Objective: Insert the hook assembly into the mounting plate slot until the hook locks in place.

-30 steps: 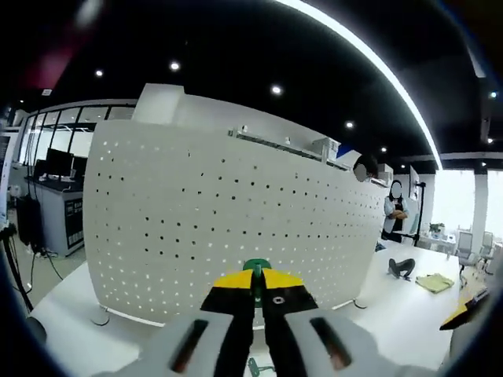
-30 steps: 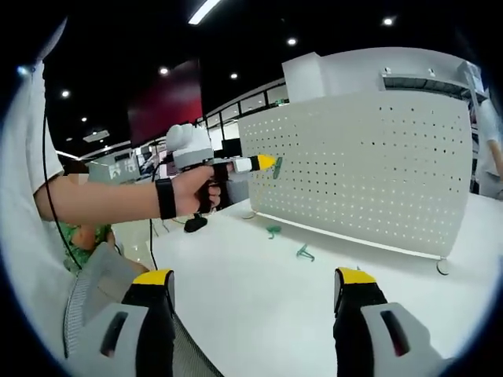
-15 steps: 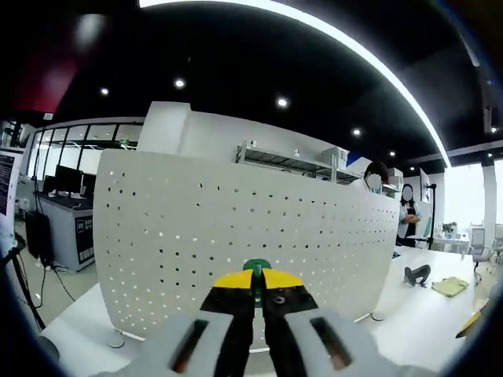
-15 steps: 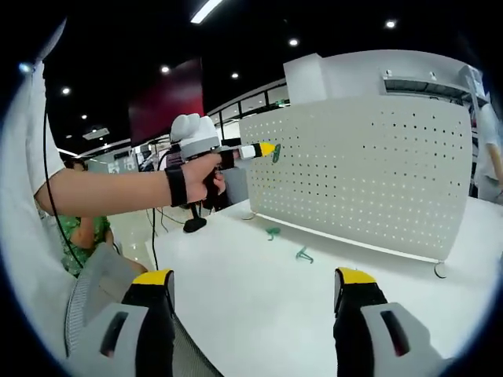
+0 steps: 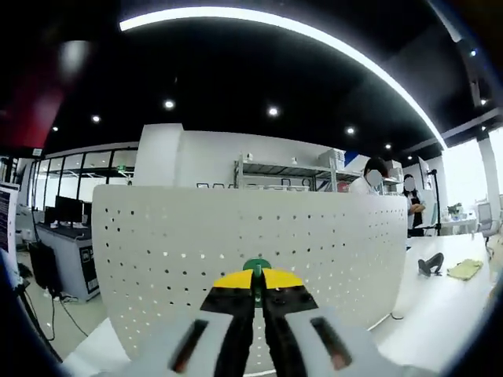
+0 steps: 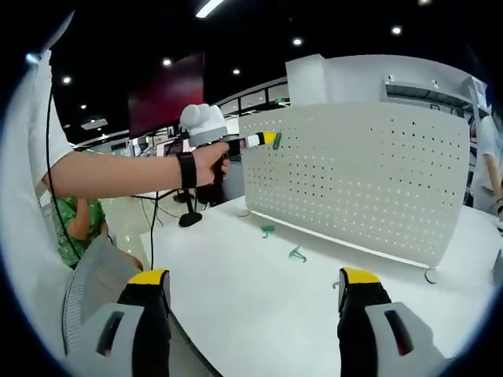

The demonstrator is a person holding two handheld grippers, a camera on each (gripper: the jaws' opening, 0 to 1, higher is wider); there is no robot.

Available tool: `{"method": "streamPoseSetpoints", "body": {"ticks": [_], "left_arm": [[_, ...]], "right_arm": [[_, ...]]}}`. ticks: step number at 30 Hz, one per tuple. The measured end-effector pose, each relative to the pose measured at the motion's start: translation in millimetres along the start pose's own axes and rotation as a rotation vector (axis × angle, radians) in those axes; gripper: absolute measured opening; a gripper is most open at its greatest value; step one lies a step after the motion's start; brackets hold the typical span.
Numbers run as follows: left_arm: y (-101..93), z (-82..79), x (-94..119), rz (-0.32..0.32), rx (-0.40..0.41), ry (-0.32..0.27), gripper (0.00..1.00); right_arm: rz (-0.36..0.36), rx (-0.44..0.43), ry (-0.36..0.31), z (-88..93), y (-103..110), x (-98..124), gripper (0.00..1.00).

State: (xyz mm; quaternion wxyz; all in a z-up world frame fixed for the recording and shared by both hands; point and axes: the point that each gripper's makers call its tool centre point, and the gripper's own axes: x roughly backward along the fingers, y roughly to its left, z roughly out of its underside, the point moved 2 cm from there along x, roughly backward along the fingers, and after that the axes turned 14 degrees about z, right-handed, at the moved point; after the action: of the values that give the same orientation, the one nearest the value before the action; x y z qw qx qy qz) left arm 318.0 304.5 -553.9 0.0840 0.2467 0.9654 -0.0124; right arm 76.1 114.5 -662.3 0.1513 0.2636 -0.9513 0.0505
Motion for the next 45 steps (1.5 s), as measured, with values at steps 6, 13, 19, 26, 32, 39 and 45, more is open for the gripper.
{"method": "streamPoseSetpoints", "body": {"ticks": [6, 13, 19, 26, 32, 39, 45], "left_arm": [[10.9, -5.5, -6.4, -0.020, 0.004, 0.001, 0.02], [23.6, -10.3, -13.7, -0.038, -0.006, 0.004, 0.02], [30.3, -17.4, -25.0, -0.042, -0.020, 0.002, 0.02], [36.2, -16.1, -37.9, -0.069, -0.054, 0.020, 0.02], [45.6, -15.7, -44.6, -0.110, -0.065, 0.032, 0.02], [48.3, -25.9, -50.0, -0.122, -0.074, 0.007, 0.02], [50.3, -29.2, -57.5, -0.124, -0.083, -0.004, 0.02]], "right_arm": [[0.011, -0.010, 0.001, 1.0, -3.7, 2.6, 0.90], [0.004, -0.019, 0.011, 4.9, -0.7, 2.2, 0.90], [0.010, -0.024, 0.014, 6.0, -3.6, 1.8, 0.89], [0.025, -0.041, 0.014, 7.0, -8.3, 3.4, 0.89], [0.019, -0.036, 0.023, 9.5, -7.0, 4.4, 0.89], [0.020, -0.035, 0.028, 10.7, -8.1, 3.4, 0.88], [0.017, -0.033, 0.031, 10.7, -8.1, 2.2, 0.88]]}}
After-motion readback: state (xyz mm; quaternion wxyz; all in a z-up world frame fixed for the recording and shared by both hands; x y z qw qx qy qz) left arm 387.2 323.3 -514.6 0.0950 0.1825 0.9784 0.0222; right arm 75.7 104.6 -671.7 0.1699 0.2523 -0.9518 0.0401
